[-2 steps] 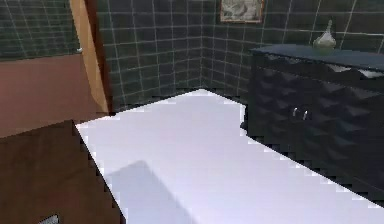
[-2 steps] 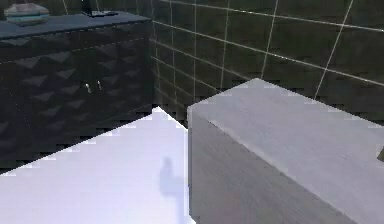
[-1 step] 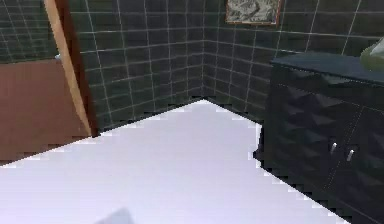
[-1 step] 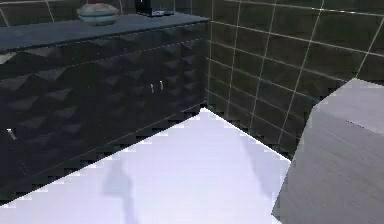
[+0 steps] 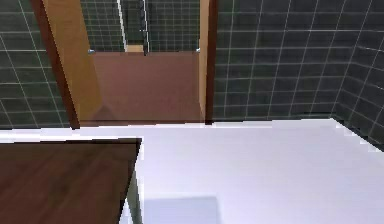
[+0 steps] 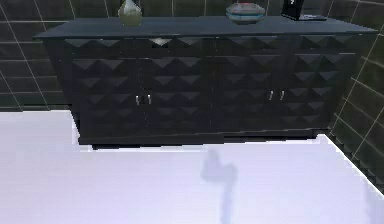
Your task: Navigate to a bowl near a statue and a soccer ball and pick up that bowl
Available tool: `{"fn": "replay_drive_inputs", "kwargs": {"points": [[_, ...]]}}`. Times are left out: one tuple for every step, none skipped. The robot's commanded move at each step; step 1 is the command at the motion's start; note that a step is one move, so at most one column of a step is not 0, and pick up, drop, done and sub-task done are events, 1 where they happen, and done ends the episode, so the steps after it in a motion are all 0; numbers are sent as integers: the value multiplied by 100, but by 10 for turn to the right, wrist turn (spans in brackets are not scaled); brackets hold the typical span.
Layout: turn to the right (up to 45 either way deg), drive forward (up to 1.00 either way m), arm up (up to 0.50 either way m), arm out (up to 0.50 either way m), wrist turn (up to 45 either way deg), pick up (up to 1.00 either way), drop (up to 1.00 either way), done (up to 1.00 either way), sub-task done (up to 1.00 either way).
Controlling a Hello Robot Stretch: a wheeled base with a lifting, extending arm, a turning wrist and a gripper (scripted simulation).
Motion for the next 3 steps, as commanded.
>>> {"fn": "replay_drive_inputs", "kwargs": {"points": [[-30, 0, 0, 0, 0, 0, 0, 0, 0], [0, 100, 0, 0, 0, 0, 0, 0, 0], [0, 10, 0, 0, 0, 0, 0, 0, 0]]}}
